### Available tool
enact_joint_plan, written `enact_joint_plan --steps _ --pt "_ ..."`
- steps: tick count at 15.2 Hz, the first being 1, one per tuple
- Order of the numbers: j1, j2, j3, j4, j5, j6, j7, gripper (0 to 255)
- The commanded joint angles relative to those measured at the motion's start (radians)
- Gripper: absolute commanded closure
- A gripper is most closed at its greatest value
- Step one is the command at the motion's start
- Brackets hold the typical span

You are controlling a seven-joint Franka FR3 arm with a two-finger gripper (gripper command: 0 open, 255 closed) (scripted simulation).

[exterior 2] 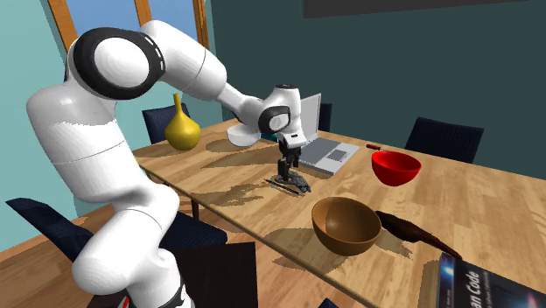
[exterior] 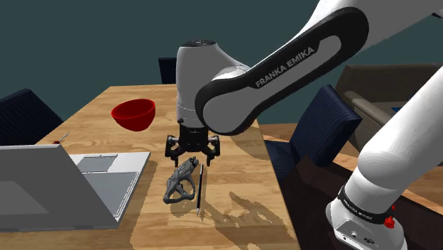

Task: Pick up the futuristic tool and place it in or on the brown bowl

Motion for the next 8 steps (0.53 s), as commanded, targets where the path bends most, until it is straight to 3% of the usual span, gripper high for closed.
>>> enact_joint_plan --steps 1,2,8 --pt "-0.041 0.115 0.057 0.057 -0.12 0.046 0.147 0" --pt "-0.046 0.167 0.07 0.081 -0.183 0.06 0.215 0" --pt "-0.023 0.265 0.054 0.069 -0.305 0.132 0.301 0"
